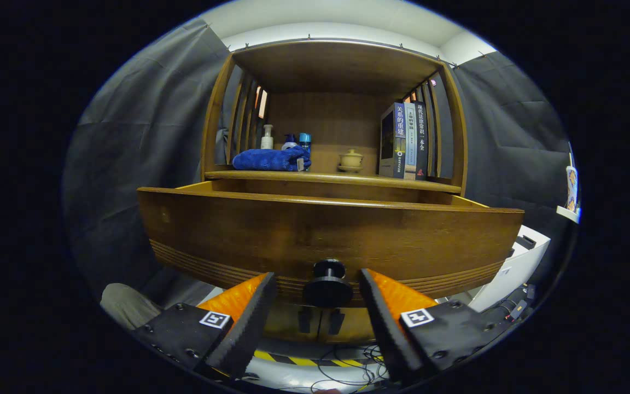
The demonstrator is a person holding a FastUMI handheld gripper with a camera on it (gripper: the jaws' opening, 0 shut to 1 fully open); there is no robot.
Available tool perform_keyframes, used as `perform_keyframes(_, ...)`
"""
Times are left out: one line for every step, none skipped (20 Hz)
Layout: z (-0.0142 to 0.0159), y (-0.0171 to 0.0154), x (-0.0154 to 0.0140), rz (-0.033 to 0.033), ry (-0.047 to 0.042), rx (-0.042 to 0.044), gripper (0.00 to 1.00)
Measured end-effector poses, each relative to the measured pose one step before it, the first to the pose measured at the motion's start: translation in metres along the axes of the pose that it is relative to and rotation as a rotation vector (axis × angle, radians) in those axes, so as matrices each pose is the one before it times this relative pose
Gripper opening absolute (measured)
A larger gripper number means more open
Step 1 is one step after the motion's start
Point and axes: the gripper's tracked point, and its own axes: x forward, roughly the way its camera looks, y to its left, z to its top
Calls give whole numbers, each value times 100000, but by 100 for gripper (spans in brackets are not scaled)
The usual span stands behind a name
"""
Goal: Pull open the drawer, take out the items inside it, and place them on the countertop above the cabinet.
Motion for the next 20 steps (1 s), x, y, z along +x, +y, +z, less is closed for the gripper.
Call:
perform_keyframes(562,-263,-388,181,-1064,230,82)
perform_keyframes(853,-394,-569,-285,-1768,790,88)
perform_keyframes(1185,-519,-565,-508,-2265,1095,93)
perform_keyframes(1511,-657,-573,-740,-2819,1186,99)
perform_keyframes(1852,-769,-243,-706,-3209,1161,99)
perform_keyframes(1933,-827,-247,-1088,-3969,1249,99)
perform_keyframes(2405,-755,47,-1185,-4102,703,99)
perform_keyframes(2473,-787,49,-1443,-4094,460,99)
perform_keyframes(2348,-545,359,-857,-3636,685,98)
perform_keyframes(2350,-123,607,726,-3463,1818,98)
perform_keyframes(1988,378,858,2323,-2309,2168,98)
perform_keyframes(1532,588,719,2791,-448,2043,98)
perform_keyframes(1019,244,1147,2722,1721,1521,99)
perform_keyframes(777,337,1086,2864,3363,1029,99)
perform_keyframes(574,100,1136,1596,4007,756,99)
perform_keyframes(712,-577,2088,197,3166,637,99)
perform_keyframes(191,-399,1679,-752,3812,-487,99)
perform_keyframes(-25,-699,1615,-1849,4243,-1391,99)
perform_keyframes(-454,-635,1701,-2066,4810,-1675,99)
perform_keyframes(-794,-392,1666,-1905,5548,-1502,99)
